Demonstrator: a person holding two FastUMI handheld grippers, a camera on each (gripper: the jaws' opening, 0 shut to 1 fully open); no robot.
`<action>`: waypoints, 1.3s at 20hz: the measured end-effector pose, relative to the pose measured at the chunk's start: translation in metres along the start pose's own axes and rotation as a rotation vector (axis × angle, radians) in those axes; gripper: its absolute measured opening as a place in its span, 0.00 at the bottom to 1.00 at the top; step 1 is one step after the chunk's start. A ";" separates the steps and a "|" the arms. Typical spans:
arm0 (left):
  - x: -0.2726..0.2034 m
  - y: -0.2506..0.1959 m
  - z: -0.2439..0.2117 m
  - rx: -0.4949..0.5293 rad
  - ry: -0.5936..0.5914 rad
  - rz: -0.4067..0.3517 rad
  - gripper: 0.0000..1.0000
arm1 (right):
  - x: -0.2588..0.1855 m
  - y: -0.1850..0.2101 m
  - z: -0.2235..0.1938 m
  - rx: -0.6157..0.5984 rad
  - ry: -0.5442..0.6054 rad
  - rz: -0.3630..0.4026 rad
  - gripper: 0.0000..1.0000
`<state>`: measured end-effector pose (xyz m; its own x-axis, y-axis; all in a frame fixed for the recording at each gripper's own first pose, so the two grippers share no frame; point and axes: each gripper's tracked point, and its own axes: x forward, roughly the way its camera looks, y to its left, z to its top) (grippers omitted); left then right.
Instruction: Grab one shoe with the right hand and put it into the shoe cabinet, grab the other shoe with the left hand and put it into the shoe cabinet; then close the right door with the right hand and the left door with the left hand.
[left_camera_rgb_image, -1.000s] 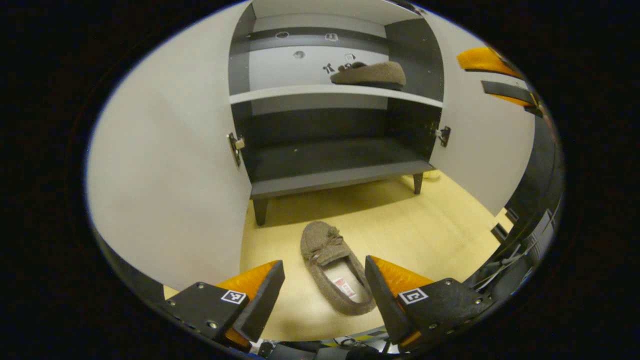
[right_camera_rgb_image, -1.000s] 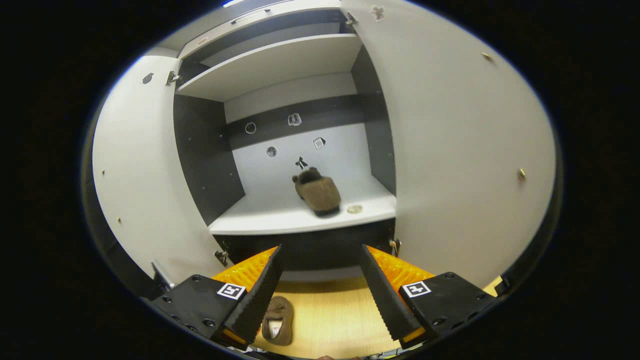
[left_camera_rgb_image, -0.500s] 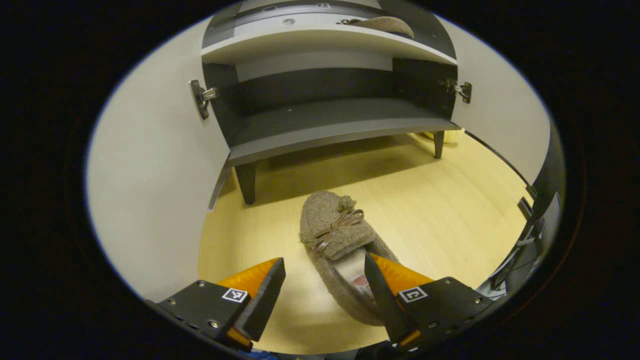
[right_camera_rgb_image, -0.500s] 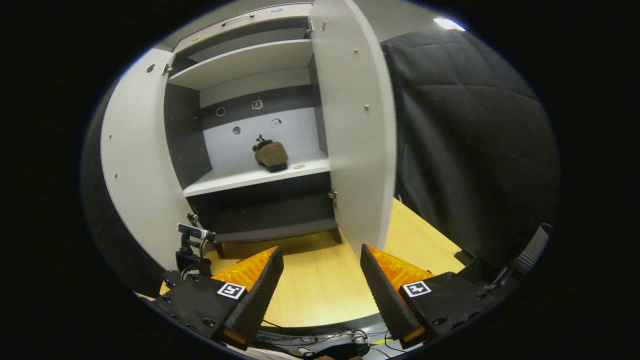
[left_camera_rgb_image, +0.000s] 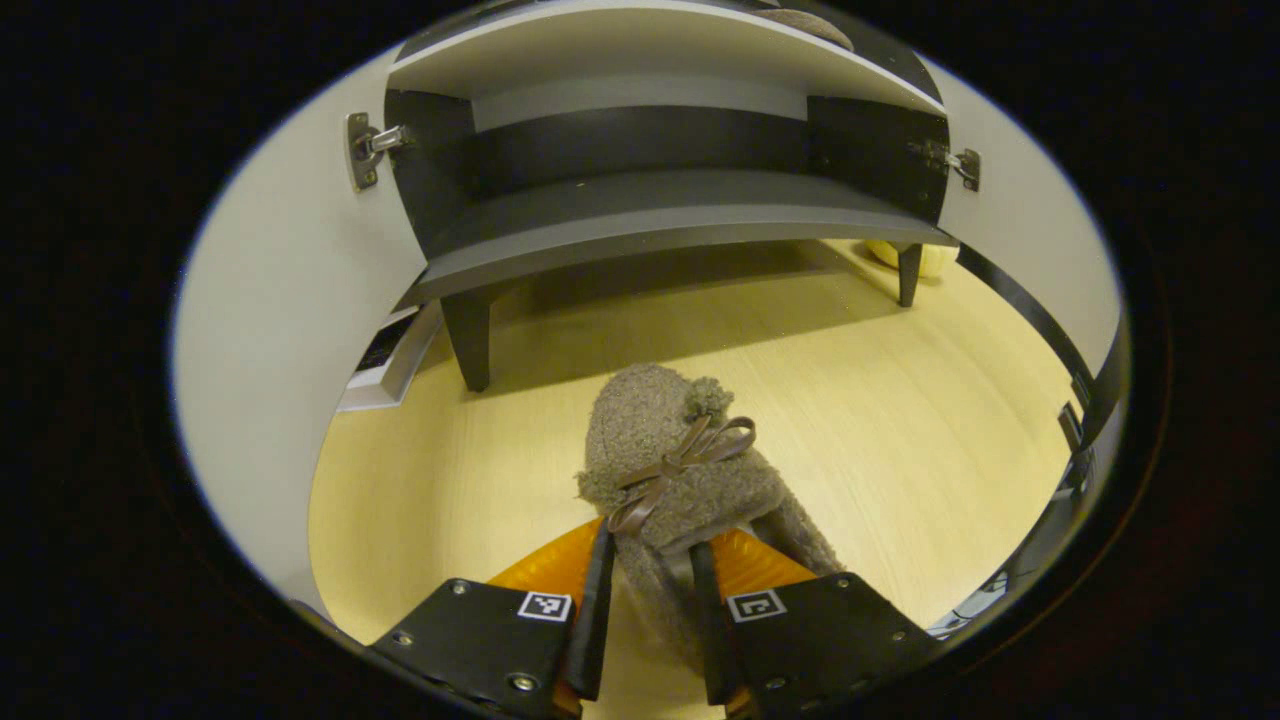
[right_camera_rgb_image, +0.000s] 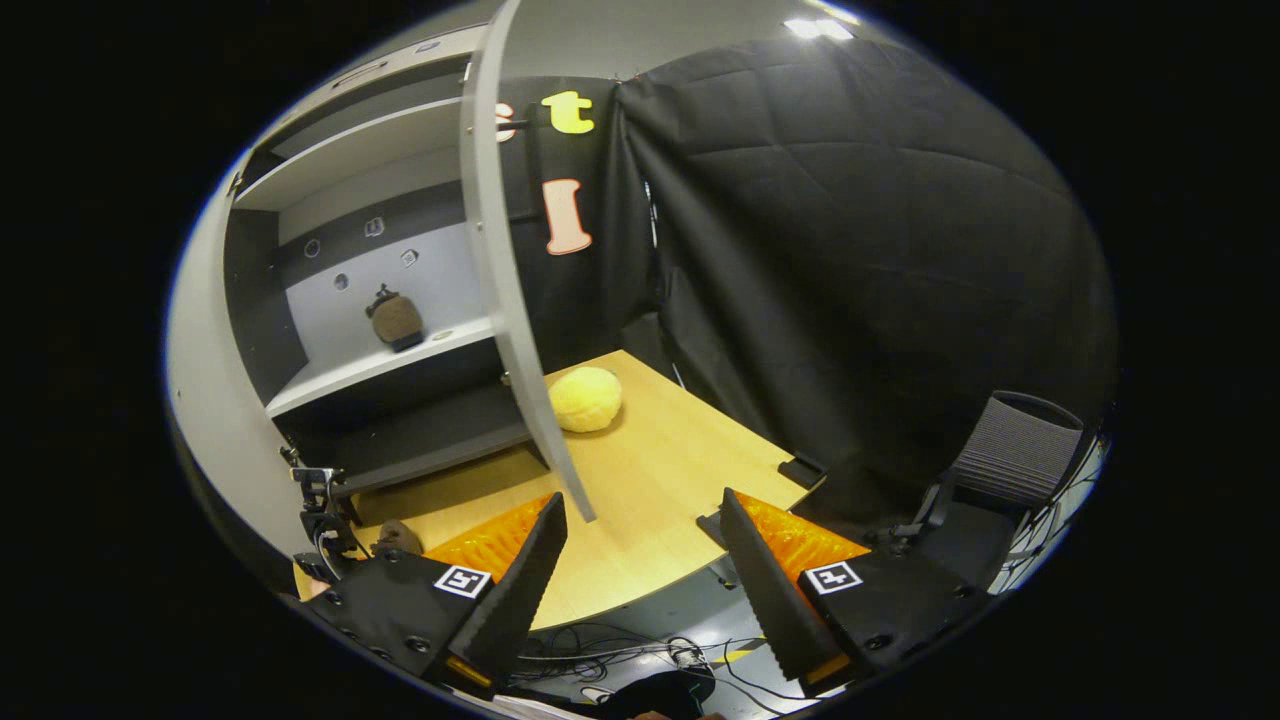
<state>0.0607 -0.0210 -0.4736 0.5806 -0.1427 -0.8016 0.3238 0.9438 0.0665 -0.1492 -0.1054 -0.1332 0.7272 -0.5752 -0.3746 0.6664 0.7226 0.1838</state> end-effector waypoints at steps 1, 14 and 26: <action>0.004 0.003 0.000 0.010 -0.007 0.027 0.48 | 0.002 -0.009 0.002 0.009 0.000 -0.017 0.98; -0.013 0.025 0.023 -0.092 0.033 0.024 0.06 | 0.096 -0.043 0.063 0.027 -0.039 0.035 0.98; -0.049 0.052 0.056 -0.190 -0.130 0.095 0.06 | 0.188 -0.052 0.113 0.019 -0.048 0.159 0.98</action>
<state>0.0912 0.0188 -0.3978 0.6968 -0.0759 -0.7133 0.1238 0.9922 0.0153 -0.0288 -0.2945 -0.1103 0.8303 -0.4724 -0.2957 0.5452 0.7986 0.2550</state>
